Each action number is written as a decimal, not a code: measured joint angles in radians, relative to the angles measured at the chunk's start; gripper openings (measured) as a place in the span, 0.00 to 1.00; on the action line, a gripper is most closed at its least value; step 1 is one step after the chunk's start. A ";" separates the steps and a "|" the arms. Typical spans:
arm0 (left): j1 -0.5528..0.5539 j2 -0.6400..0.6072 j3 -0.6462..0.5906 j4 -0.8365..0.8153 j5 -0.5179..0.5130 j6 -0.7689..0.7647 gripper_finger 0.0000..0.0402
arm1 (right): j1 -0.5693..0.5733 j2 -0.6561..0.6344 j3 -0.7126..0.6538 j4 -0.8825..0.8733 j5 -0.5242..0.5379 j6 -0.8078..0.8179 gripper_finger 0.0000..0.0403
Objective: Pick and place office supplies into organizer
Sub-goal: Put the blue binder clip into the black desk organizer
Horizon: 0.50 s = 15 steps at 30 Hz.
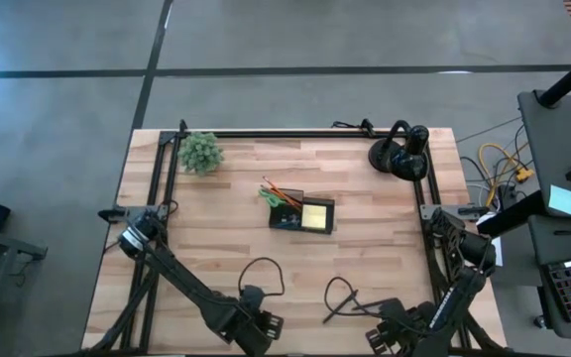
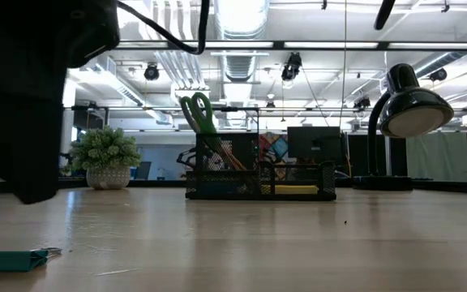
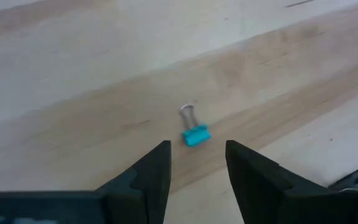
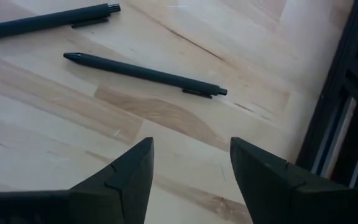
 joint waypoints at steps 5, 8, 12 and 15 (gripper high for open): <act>0.008 0.000 0.000 0.032 -0.004 0.004 0.34 | 0.000 0.000 -0.006 0.000 0.011 0.000 0.50; 0.008 0.000 -0.002 0.028 -0.004 0.004 0.34 | 0.000 0.000 -0.009 0.000 0.017 -0.005 0.50; 0.008 0.000 -0.006 0.021 -0.003 0.004 0.34 | 0.000 0.000 -0.012 0.000 0.021 -0.014 0.50; 0.008 0.000 -0.013 0.024 0.002 0.004 0.34 | 0.000 0.000 -0.017 0.000 0.021 -0.015 0.50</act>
